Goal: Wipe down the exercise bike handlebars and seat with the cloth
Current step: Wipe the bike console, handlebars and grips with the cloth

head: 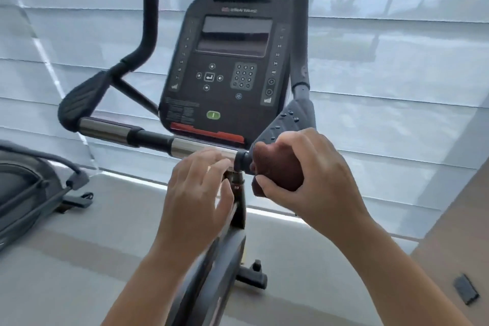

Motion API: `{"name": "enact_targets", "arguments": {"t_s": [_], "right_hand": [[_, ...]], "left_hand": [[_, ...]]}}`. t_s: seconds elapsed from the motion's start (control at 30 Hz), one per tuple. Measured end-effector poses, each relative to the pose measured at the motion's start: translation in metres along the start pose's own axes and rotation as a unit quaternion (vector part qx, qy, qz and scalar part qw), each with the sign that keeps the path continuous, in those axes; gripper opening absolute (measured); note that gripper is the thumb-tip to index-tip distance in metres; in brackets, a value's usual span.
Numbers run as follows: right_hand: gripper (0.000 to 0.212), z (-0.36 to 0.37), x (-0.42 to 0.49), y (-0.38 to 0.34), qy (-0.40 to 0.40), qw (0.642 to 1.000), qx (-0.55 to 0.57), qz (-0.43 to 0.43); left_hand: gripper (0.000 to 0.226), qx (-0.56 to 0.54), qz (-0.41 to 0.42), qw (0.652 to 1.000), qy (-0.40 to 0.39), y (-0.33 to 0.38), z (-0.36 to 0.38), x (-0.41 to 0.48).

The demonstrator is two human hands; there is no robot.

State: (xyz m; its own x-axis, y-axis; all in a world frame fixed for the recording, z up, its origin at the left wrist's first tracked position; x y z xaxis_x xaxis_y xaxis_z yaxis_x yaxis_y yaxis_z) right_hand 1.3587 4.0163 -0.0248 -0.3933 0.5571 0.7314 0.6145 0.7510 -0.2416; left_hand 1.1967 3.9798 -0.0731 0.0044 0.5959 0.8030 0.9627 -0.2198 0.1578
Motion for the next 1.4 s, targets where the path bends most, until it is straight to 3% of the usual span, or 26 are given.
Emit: {"name": "enact_targets", "arguments": {"t_s": [0.17,0.3,0.5,0.77,1.0,1.07,1.23,1.4], "right_hand": [[0.043,0.008,0.051,-0.020,-0.016,0.998,0.005,-0.063],[0.047,0.036,0.072,-0.038,-0.078,0.993,-0.021,-0.084],[0.048,0.090,0.086,-0.049,-0.155,0.972,-0.158,-0.073],[0.041,0.120,0.073,-0.055,-0.070,0.973,-0.218,-0.017],[0.050,0.169,0.120,-0.070,-0.205,0.958,-0.198,0.029],[0.052,0.165,0.114,-0.067,-0.192,0.961,-0.200,0.020],[0.054,0.163,0.087,-0.072,-0.071,0.956,-0.283,-0.018],[0.060,0.190,0.115,-0.090,-0.153,0.951,-0.269,-0.025]], "left_hand": [[0.026,0.082,-0.013,0.996,0.027,-0.044,-0.008,0.015],[0.026,0.113,0.007,0.993,0.041,-0.084,-0.010,0.022],[0.033,0.110,0.063,0.992,-0.025,-0.128,0.001,0.028],[0.040,0.065,0.076,0.994,-0.038,-0.173,0.005,0.032],[0.042,0.070,0.090,0.992,-0.046,-0.206,0.015,0.035],[0.040,0.070,0.088,0.993,-0.039,-0.211,0.019,0.035],[0.037,0.057,0.088,0.994,-0.017,-0.215,0.027,0.032],[0.037,0.027,0.114,0.993,-0.020,-0.221,0.024,0.033]]}}
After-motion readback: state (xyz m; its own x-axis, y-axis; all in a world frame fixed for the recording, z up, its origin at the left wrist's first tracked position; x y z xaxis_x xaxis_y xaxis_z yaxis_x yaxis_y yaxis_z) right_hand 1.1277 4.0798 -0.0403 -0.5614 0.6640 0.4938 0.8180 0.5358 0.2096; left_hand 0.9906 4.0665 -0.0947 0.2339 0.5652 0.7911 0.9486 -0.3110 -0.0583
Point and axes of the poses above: each hand's wrist, its own x-axis towards the middle knuckle, its own z-axis out of the palm, y = z × x, the point moved 3 cm from there along x, towards the middle knuckle
